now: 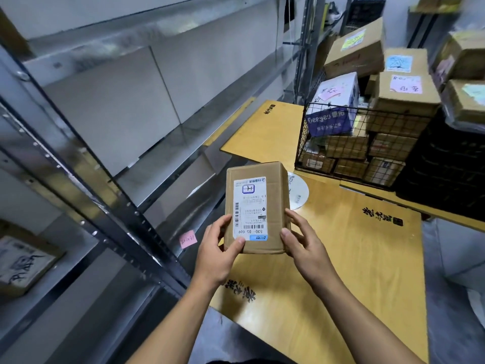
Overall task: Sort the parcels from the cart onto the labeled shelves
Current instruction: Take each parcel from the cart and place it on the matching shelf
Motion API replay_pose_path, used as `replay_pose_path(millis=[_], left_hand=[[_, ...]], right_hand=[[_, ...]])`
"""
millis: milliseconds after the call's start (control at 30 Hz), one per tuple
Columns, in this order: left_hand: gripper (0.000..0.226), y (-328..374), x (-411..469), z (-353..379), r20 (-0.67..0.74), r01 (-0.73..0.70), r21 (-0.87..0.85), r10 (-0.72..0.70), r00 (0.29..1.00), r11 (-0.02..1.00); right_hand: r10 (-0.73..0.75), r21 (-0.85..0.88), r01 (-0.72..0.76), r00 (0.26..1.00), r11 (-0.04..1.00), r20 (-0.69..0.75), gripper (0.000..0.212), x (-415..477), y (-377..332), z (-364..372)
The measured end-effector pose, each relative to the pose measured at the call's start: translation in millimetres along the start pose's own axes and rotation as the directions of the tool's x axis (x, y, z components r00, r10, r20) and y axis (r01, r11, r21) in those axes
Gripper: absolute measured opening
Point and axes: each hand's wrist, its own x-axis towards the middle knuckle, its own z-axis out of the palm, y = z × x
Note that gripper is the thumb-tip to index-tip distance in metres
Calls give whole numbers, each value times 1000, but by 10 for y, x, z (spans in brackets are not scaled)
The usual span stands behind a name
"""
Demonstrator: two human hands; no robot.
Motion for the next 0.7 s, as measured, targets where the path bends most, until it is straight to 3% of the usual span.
replay_pose_path(millis=[133, 533, 700], left_hand=[[55, -4, -97, -119, -59, -23, 70, 27, 998, 997], [54, 198, -543, -685, 2, -157, 128, 158, 987, 979], [54, 258, -825, -1084, -41, -222, 205, 235, 971, 953]], right_hand=[[-5, -34, 7, 1000, 999, 31, 65, -84, -66, 114], [-41, 103, 52, 994, 993, -99, 55, -723, -327, 535], [-64, 133, 85, 985, 987, -159, 54, -1118, -435, 688]])
